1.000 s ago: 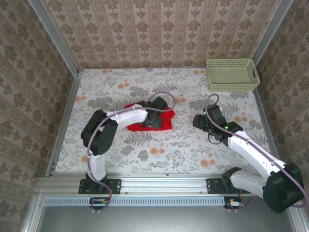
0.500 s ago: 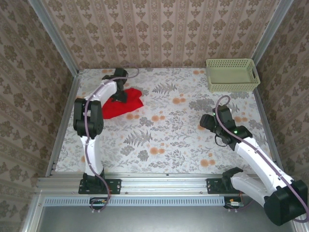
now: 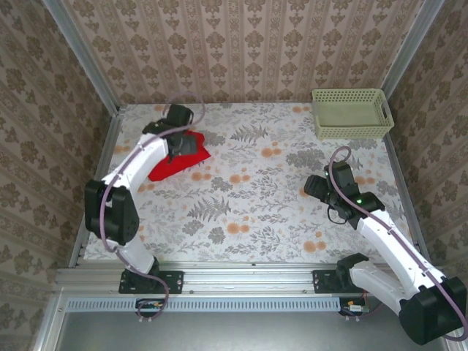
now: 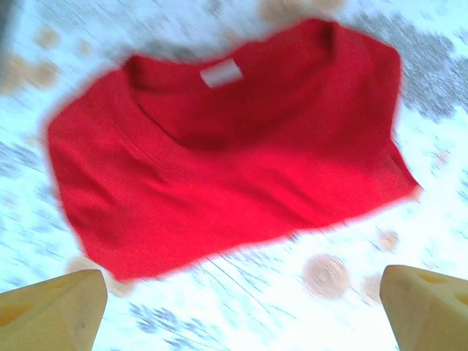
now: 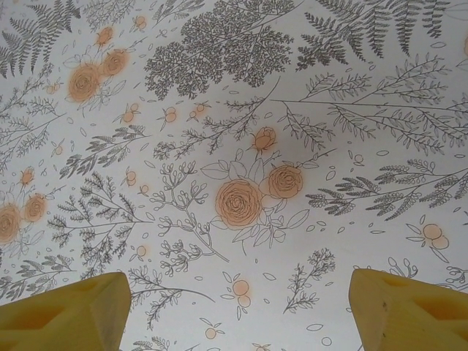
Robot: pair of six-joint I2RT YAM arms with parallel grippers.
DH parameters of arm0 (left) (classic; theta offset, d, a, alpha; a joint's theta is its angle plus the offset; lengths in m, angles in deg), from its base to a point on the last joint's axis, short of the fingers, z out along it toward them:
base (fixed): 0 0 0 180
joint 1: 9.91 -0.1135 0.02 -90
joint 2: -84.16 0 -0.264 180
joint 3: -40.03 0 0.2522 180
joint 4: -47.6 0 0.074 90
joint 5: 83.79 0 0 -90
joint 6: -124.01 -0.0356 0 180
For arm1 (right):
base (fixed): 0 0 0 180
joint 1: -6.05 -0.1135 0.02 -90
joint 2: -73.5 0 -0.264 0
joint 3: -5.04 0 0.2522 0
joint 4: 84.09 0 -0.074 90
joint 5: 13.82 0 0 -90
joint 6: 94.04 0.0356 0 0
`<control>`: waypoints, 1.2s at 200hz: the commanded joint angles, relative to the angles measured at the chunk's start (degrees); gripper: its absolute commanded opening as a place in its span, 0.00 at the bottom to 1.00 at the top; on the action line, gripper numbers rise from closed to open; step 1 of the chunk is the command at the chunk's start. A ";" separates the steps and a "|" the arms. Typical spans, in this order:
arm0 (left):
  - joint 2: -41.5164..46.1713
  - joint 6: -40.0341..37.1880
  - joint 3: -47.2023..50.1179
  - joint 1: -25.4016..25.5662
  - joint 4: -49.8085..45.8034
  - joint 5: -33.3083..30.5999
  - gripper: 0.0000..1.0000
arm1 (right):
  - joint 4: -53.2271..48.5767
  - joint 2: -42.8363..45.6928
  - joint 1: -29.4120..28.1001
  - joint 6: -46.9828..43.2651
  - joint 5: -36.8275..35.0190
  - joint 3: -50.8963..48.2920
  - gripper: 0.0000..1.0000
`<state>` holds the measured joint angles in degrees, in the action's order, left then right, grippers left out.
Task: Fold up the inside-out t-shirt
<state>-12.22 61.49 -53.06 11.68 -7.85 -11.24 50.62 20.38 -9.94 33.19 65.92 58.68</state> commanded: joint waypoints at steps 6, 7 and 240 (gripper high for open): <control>-4.81 14.24 10.19 -3.27 9.32 10.79 0.97 | -0.14 -0.40 0.42 -0.69 1.16 -0.03 0.80; -5.02 14.25 10.35 -3.37 9.60 11.00 0.97 | -0.13 -0.40 0.43 -0.68 1.14 -0.05 0.80; -18.94 -7.17 -16.20 -23.26 -0.89 2.55 0.99 | -4.37 -0.27 3.06 -5.32 -3.35 5.10 0.86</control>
<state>-40.18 54.46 -75.74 -12.32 -8.92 -7.24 47.63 20.14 -8.28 31.47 66.45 59.97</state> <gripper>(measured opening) 0.962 0.837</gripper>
